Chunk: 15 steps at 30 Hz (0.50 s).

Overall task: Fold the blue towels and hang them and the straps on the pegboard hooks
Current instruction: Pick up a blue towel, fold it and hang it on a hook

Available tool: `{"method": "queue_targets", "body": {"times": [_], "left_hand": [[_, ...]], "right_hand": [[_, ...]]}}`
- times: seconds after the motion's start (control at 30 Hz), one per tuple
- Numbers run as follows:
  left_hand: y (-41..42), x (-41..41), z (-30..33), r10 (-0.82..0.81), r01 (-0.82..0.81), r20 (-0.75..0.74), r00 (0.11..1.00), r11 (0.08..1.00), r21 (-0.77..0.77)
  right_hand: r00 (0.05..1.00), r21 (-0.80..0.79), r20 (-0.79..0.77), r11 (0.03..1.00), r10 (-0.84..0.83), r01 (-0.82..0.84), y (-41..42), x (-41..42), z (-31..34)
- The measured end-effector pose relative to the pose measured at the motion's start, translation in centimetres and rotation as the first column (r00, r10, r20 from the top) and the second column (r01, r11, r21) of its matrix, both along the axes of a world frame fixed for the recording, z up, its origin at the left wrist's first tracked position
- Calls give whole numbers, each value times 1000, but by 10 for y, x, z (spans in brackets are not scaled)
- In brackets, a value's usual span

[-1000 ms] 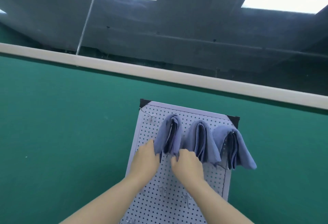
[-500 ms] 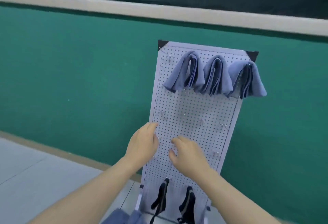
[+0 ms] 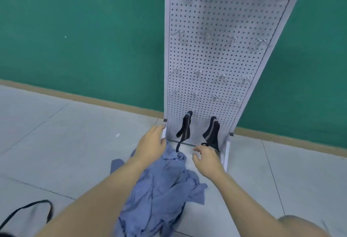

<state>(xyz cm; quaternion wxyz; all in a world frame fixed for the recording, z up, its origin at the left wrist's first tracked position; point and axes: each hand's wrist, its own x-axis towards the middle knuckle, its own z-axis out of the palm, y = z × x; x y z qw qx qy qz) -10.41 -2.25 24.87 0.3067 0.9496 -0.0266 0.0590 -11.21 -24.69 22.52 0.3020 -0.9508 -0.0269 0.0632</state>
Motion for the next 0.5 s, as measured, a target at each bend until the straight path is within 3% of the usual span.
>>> {"method": "queue_targets", "body": {"times": [0.2,0.5], "left_hand": [[16,23,-29,-89,114,-276,957,991,75],[38,54,-74,-119,178,-477,871,981,80]], "right_hand": [[999,21,-34,999,30,-29,23,16,-35],[972,35,-233,999,12,-4,42,20,-125]]}}
